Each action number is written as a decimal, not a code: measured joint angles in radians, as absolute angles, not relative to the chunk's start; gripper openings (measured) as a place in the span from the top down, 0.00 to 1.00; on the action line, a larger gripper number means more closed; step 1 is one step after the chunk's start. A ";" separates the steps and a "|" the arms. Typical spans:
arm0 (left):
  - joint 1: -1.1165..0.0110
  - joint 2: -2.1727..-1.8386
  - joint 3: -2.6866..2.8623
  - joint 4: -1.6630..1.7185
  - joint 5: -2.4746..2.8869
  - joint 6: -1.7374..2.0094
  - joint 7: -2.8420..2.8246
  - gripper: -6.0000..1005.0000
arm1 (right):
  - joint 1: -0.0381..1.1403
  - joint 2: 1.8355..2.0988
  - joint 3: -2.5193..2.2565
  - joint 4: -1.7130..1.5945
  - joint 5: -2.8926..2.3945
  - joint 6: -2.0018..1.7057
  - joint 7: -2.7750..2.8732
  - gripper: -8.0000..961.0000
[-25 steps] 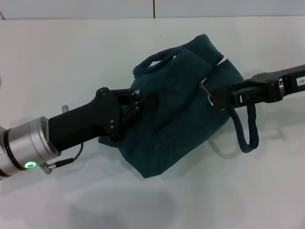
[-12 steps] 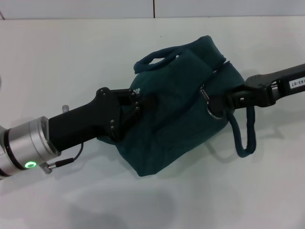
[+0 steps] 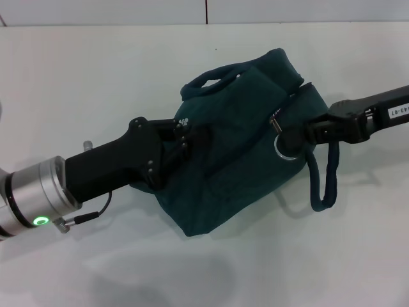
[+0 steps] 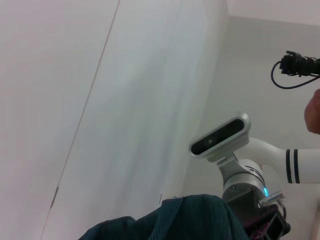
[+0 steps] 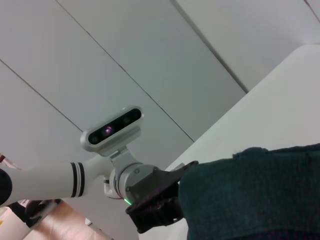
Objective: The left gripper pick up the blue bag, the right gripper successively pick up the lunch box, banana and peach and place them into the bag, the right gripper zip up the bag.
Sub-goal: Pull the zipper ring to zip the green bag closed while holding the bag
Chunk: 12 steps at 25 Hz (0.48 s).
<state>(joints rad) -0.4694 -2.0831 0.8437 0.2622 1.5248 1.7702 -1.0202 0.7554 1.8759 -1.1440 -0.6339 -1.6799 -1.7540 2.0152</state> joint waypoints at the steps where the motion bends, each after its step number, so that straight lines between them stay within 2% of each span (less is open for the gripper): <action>1: -0.469 -2.083 0.844 0.262 1.525 1.770 -1.020 0.93 | 0.755 1.876 -1.144 -0.634 -1.680 -1.755 2.015 0.82; 3: -0.469 -2.083 0.844 0.262 1.525 1.770 -1.020 0.93 | 0.755 1.875 -1.144 -0.634 -1.679 -1.758 2.015 0.83; 6: -0.469 -2.083 0.844 0.262 1.525 1.770 -1.020 0.93 | 0.754 1.874 -1.144 -0.634 -1.676 -1.759 2.015 0.91; 12: -0.469 -2.083 0.844 0.264 1.525 1.770 -1.020 0.93 | 0.750 1.873 -1.108 -0.633 -1.675 -1.773 2.015 0.96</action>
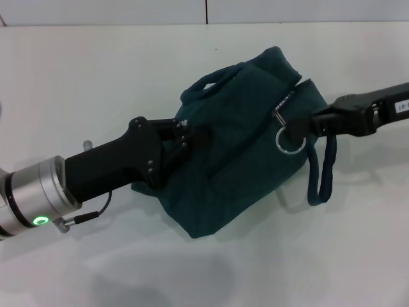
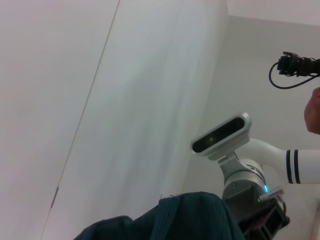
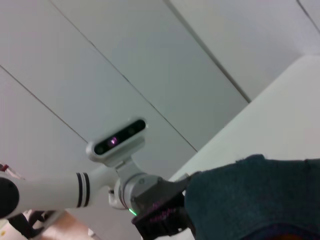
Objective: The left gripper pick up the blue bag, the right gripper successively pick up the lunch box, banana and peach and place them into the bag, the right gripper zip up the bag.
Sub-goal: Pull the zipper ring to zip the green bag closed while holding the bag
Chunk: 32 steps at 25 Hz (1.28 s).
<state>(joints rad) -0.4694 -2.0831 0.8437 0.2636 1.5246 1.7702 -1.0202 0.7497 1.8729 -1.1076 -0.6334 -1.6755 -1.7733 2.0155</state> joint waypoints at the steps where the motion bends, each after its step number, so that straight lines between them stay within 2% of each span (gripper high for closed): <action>1: -0.469 -2.083 0.844 0.264 1.525 1.770 -1.020 0.93 | 0.749 1.873 -1.099 -0.633 -1.676 -1.778 2.015 0.96; 10: -0.469 -2.083 0.844 0.264 1.525 1.770 -1.020 0.93 | 0.746 1.871 -1.031 -0.622 -1.675 -1.803 2.016 0.97; 24: -0.462 -2.083 0.844 0.264 1.528 1.770 -1.019 0.93 | 0.736 1.886 -0.999 -0.622 -1.672 -1.806 2.012 0.97; 32: -0.460 -2.081 0.844 0.264 1.530 1.773 -1.020 0.93 | 0.724 1.876 -0.974 -0.623 -1.672 -1.806 2.011 0.97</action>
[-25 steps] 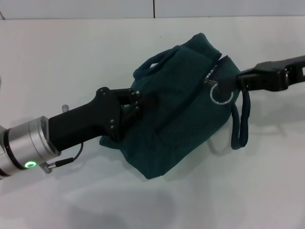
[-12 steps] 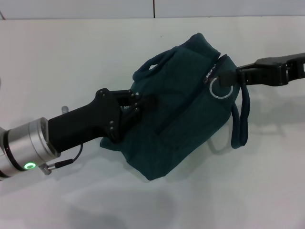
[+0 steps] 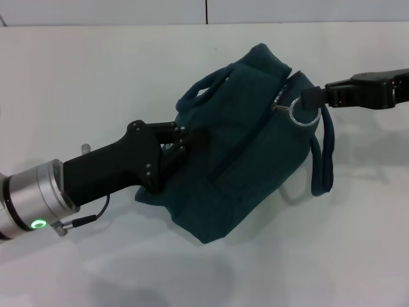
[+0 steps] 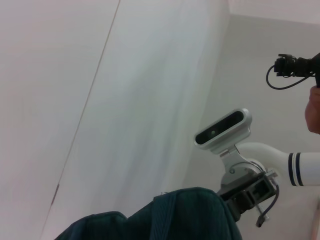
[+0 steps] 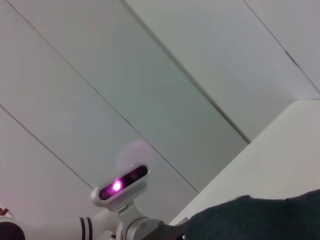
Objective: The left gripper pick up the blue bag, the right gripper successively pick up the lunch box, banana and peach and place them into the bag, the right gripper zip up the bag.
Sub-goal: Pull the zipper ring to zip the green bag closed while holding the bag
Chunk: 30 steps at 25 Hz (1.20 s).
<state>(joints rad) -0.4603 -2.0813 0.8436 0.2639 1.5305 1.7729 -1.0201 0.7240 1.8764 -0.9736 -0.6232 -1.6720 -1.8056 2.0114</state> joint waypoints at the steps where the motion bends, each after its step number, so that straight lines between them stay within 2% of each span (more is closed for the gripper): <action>1: -0.460 -2.081 0.844 0.264 1.531 1.773 -1.020 0.93 | 0.722 1.875 -0.973 -0.625 -1.672 -1.804 2.011 0.97; 12: -0.460 -2.080 0.850 0.264 1.537 1.777 -1.022 0.93 | 0.718 1.877 -0.961 -0.623 -1.672 -1.781 2.011 0.97; 30: -0.467 -2.078 0.851 0.264 1.552 1.779 -1.022 0.93 | 0.704 1.907 -0.868 -0.621 -1.672 -1.774 1.977 0.97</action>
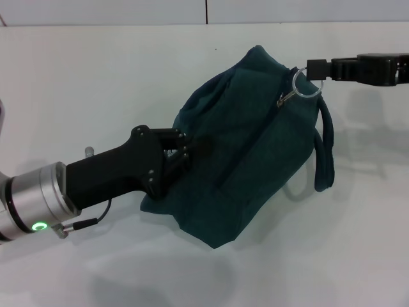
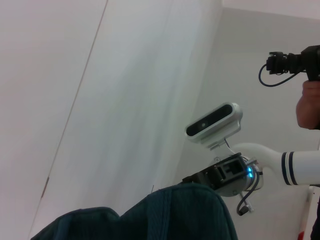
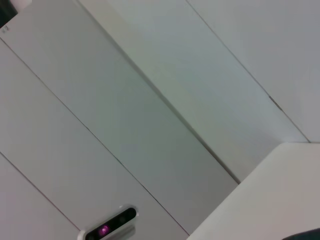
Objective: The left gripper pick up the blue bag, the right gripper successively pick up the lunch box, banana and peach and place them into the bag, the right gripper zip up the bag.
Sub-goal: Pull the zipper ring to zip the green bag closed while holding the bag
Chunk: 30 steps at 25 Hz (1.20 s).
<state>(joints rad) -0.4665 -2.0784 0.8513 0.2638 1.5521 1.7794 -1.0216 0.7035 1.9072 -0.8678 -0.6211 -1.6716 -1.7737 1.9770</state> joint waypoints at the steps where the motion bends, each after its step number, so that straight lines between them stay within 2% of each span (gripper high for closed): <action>1: -0.466 -2.078 0.851 0.264 1.552 1.779 -1.021 0.93 | 0.703 1.908 -0.868 -0.621 -1.671 -1.772 1.975 0.97; 30: -0.436 -2.083 0.848 0.256 1.545 1.718 -1.020 0.93 | 0.715 1.947 -0.868 -0.621 -1.620 -1.789 1.949 0.98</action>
<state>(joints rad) -0.4358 -2.0831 0.8478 0.2561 1.5454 1.7182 -1.0203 0.7146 1.9469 -0.8684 -0.6213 -1.6201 -1.7893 1.9486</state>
